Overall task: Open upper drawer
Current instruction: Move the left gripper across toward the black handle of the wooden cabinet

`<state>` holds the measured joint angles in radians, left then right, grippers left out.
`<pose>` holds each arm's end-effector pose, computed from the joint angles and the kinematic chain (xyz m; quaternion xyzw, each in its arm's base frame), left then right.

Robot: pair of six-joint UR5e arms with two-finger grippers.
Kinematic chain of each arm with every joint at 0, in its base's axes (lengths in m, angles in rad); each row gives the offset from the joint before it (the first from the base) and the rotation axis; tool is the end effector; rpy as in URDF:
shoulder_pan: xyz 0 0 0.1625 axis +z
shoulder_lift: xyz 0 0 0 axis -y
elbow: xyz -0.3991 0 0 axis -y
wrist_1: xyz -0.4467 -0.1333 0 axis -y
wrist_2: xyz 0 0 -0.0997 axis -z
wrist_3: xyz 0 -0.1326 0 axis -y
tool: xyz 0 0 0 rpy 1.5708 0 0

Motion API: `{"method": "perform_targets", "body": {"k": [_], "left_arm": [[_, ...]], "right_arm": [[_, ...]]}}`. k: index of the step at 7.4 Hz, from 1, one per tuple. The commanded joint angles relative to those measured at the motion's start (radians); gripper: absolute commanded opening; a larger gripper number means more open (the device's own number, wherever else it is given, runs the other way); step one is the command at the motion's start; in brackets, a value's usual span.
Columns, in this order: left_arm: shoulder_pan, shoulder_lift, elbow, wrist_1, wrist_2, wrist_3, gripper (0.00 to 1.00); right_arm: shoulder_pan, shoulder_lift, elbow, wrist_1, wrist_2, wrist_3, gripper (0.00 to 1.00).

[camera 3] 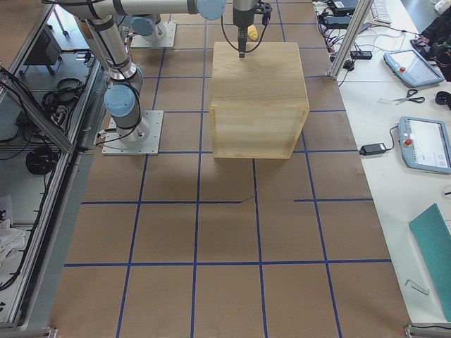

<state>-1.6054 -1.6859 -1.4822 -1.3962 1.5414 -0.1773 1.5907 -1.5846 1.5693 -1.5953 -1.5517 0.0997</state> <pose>-0.1582 -0.6054 0.4307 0.0700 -0.9947 0.0720 0.0224 0.1467 -0.5432 0.4399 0.0397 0.9990 -0.0193 0.0107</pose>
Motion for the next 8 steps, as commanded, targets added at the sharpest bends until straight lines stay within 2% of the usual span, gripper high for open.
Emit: {"method": "perform_targets", "body": {"k": [1,2,4,6,7,8], "left_arm": [[-0.082,-0.044,0.017,0.07,-0.023,-0.077,1.0],[-0.115,-0.064,0.019,0.092,-0.067,-0.108,1.0],[-0.186,-0.121,0.055,0.092,-0.067,-0.174,1.0],[-0.253,-0.19,0.15,0.069,-0.093,-0.255,1.0],[-0.257,-0.221,0.192,0.053,-0.139,-0.355,1.0],[-0.266,-0.253,0.215,0.046,-0.147,-0.399,1.0]], "right_arm": [[0.0,0.0,0.0,0.0,0.001,0.0,1.0],[0.0,0.0,0.0,0.0,0.001,0.0,1.0],[0.0,0.0,0.0,0.0,0.001,0.0,1.0],[0.0,0.0,0.0,0.0,-0.001,0.0,1.0],[0.0,0.0,0.0,0.0,0.001,0.0,1.0],[0.0,0.0,0.0,0.0,0.001,0.0,1.0]]}}
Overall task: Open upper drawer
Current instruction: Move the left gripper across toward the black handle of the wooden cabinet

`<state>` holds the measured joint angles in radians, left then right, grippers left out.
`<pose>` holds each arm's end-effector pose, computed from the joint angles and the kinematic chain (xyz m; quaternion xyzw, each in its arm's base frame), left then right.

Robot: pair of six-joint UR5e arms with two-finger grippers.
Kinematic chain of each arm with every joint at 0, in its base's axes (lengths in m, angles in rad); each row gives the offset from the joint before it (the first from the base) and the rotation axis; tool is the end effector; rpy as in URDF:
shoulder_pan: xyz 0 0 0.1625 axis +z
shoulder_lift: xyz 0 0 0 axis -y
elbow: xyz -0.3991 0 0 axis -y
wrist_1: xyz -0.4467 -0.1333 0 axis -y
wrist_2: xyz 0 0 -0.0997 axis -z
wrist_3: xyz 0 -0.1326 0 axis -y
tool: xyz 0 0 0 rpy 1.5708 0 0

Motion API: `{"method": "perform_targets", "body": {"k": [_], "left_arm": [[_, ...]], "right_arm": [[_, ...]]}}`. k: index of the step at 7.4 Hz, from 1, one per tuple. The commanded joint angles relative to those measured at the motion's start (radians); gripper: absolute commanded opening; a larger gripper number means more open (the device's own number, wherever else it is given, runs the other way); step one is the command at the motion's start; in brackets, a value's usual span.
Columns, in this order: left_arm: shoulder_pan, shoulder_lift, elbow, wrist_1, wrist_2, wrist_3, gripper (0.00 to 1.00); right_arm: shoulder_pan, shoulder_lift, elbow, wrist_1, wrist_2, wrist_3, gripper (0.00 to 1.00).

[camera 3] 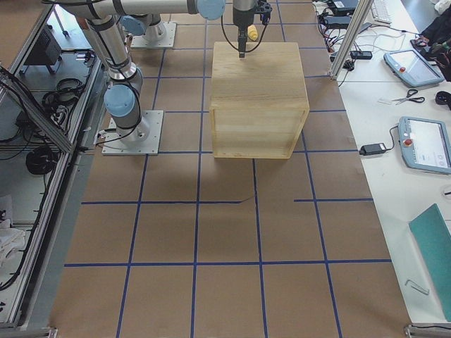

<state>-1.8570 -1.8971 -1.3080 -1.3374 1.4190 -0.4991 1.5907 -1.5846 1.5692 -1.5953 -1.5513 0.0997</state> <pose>-0.3431 -0.6226 0.3999 0.0992 -0.9886 0.0493 0.1022 0.1467 -0.5432 0.4399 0.0397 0.9990 -0.0193 0.0109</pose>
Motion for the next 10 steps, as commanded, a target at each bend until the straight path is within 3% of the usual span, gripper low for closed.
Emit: {"method": "perform_targets", "body": {"k": [1,4,10], "left_arm": [[-0.034,-0.068,0.056,-0.016,-0.025,-0.134,1.0],[-0.068,-0.14,0.15,-0.016,-0.073,-0.223,1.0],[-0.139,-0.191,0.156,-0.031,-0.092,-0.242,1.0]], "right_arm": [[0.0,0.0,0.0,0.0,0.0,0.0,1.0],[0.0,0.0,0.0,0.0,-0.001,0.0,1.0],[0.0,0.0,0.0,0.0,-0.001,0.0,1.0]]}}
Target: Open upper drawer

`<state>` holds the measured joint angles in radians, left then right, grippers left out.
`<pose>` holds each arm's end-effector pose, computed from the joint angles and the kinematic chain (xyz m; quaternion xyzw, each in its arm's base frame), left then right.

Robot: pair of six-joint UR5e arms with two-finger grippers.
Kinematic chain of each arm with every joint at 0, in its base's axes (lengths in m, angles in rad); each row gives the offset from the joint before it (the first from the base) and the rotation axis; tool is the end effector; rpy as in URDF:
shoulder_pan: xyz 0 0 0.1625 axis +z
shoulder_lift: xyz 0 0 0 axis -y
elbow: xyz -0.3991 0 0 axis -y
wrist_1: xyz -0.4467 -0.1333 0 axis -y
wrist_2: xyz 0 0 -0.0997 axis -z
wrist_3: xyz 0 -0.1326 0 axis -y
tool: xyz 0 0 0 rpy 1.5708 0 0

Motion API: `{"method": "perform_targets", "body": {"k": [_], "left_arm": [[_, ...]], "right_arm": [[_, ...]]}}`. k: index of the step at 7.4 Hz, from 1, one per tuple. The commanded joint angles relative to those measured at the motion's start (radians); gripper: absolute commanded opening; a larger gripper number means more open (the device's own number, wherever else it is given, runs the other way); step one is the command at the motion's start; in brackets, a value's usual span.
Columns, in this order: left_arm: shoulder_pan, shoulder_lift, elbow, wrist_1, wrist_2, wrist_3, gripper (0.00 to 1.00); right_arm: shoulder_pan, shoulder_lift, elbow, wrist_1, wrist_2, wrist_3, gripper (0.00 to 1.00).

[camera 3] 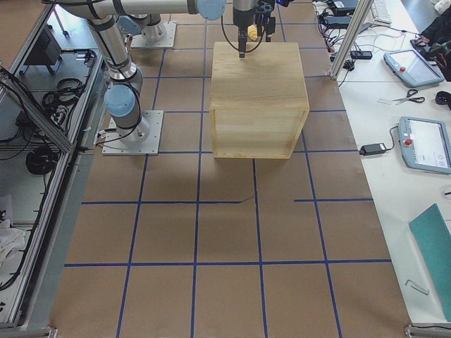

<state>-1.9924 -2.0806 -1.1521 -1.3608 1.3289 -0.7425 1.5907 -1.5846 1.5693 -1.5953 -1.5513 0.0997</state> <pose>-0.4591 -0.6203 0.3542 0.1512 -0.9794 -0.0169 0.1330 0.1467 -0.5432 0.4399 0.0397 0.9990 -0.0193 0.0109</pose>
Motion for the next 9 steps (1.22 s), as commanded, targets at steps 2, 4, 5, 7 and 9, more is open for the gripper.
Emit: {"method": "perform_targets", "body": {"k": [2,4,5,7,9], "left_arm": [[-0.006,-0.006,0.002,-0.029,-0.028,0.002,1.0],[-0.006,-0.007,0.002,-0.029,-0.033,0.02,1.0],[-0.006,-0.007,0.0,-0.031,-0.034,0.056,1.0],[-0.006,-0.009,0.0,-0.029,-0.037,0.067,1.0],[-0.017,-0.016,-0.004,-0.029,-0.039,0.068,1.0]], "right_arm": [[0.0,0.0,0.0,0.0,0.0,0.0,1.0],[-0.001,0.0,0.0,0.0,0.0,0.0,1.0],[0.0,0.0,0.0,0.0,-0.001,0.0,1.0],[0.0,0.0,0.0,0.0,0.0,0.0,1.0],[0.0,0.0,0.0,0.0,0.0,0.0,1.0]]}}
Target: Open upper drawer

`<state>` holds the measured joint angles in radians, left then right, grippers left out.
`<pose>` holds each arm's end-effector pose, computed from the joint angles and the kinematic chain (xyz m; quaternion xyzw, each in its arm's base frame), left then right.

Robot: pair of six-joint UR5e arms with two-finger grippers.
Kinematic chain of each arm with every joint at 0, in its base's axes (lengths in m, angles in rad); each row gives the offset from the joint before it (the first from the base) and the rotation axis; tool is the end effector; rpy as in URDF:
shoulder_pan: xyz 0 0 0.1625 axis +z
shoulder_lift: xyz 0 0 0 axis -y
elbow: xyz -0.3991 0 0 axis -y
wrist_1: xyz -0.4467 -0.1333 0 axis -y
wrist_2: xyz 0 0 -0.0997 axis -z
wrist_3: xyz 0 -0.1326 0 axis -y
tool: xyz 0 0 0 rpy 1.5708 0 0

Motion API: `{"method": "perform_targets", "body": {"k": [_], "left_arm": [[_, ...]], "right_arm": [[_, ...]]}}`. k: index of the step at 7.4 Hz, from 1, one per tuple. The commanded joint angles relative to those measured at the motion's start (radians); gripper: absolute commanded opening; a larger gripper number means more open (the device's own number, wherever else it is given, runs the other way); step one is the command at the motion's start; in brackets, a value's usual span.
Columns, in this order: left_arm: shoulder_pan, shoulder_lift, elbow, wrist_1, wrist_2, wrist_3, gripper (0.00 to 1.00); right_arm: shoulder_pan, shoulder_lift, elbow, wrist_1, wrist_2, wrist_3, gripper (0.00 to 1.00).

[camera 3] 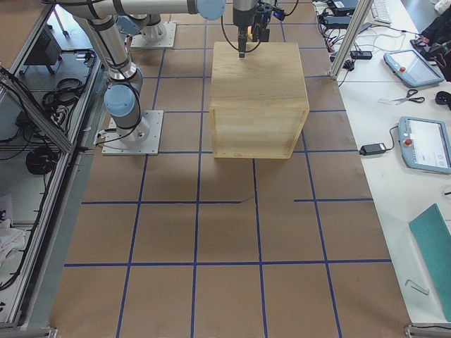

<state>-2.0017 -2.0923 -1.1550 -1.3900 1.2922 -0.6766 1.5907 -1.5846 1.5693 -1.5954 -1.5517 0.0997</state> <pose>-0.4684 -0.6124 0.3418 0.1161 -0.9828 -0.0413 0.1376 0.1467 -0.5432 0.4399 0.0397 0.9990 -0.0193 0.0107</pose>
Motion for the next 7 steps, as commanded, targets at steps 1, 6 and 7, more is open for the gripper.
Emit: {"method": "perform_targets", "body": {"k": [1,6,7], "left_arm": [[-0.009,-0.006,-0.003,-0.001,-0.002,0.002,1.0],[-0.008,-0.015,-0.003,-0.001,-0.011,0.0,1.0],[-0.008,-0.015,-0.003,-0.001,-0.011,0.002,1.0]], "right_arm": [[0.0,0.0,0.0,0.0,-0.001,0.0,1.0],[0.0,0.0,0.0,0.0,-0.001,0.0,1.0],[0.0,0.0,0.0,0.0,0.001,0.0,1.0]]}}
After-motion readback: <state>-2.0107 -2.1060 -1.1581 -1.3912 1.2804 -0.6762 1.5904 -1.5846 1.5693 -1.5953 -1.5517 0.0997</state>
